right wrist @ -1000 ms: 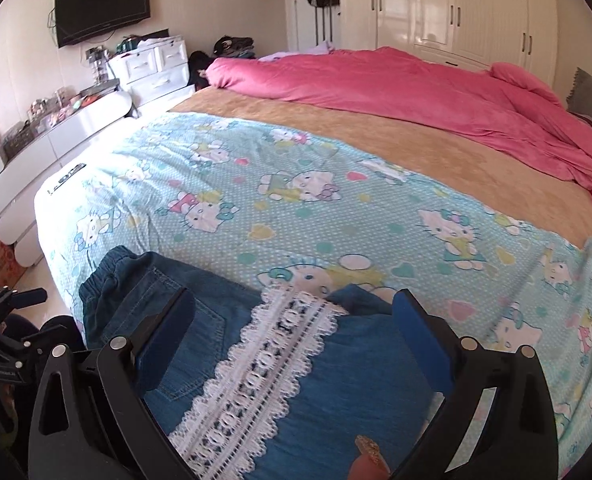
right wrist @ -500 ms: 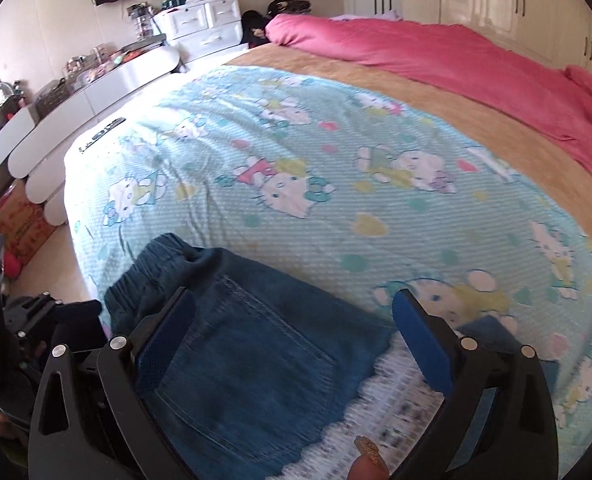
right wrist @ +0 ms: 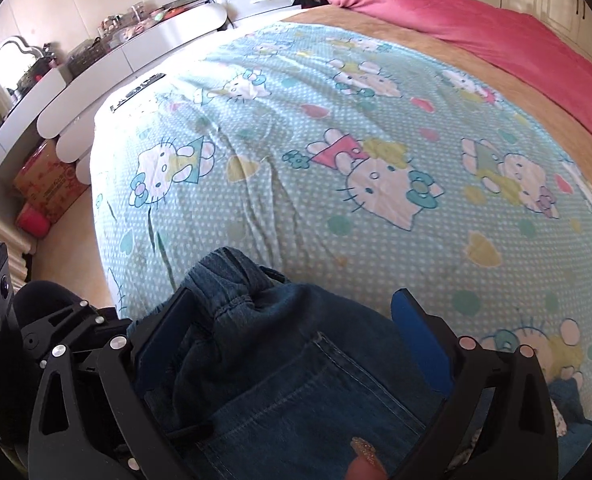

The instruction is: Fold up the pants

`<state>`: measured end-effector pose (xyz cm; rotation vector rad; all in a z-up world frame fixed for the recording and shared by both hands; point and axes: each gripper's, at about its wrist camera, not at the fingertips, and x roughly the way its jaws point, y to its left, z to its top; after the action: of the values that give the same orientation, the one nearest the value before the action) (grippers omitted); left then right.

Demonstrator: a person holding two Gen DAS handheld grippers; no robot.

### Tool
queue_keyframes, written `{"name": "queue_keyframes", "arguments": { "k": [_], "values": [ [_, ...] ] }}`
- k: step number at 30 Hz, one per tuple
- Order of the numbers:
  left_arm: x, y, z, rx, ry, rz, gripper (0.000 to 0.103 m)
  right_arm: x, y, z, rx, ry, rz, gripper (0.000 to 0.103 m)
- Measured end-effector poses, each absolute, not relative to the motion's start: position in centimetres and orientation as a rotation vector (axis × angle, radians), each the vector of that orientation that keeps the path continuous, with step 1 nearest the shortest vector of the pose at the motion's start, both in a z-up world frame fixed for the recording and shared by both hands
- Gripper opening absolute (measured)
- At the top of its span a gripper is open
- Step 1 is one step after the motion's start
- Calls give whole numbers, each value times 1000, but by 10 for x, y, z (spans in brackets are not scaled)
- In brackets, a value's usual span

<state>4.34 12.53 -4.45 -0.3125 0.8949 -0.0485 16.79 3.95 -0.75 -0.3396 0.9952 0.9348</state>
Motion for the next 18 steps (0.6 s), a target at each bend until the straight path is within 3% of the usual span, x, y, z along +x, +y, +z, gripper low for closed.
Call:
{"name": "queue_keyframes", "arguments": {
  "k": [2, 4, 6, 9, 12, 14, 16, 18],
  "values": [
    [44, 124, -45, -313, 895, -69, 63, 169, 45, -13, -335, 1006, 952, 97],
    [44, 123, -46, -314, 895, -79, 62, 168, 50, -17, -330, 1025, 970, 95],
    [45, 122, -47, -312, 893, -81, 62, 165, 56, -24, -324, 1056, 1010, 70],
    [44, 125, -48, -330, 889, -88, 62, 159, 61, -26, -310, 1062, 1071, 45],
    [43, 127, -47, -344, 888, -93, 64, 157, 57, -20, -320, 1041, 1072, 35],
    [36, 128, -45, -355, 885, -96, 73, 158, 51, -13, -302, 1034, 1075, 31],
    [31, 129, -43, -358, 882, -87, 81, 157, 44, -6, -287, 1016, 1082, 30],
    [27, 128, -42, -359, 879, -78, 82, 156, 33, 2, -258, 999, 1092, 29]
  ]
}}
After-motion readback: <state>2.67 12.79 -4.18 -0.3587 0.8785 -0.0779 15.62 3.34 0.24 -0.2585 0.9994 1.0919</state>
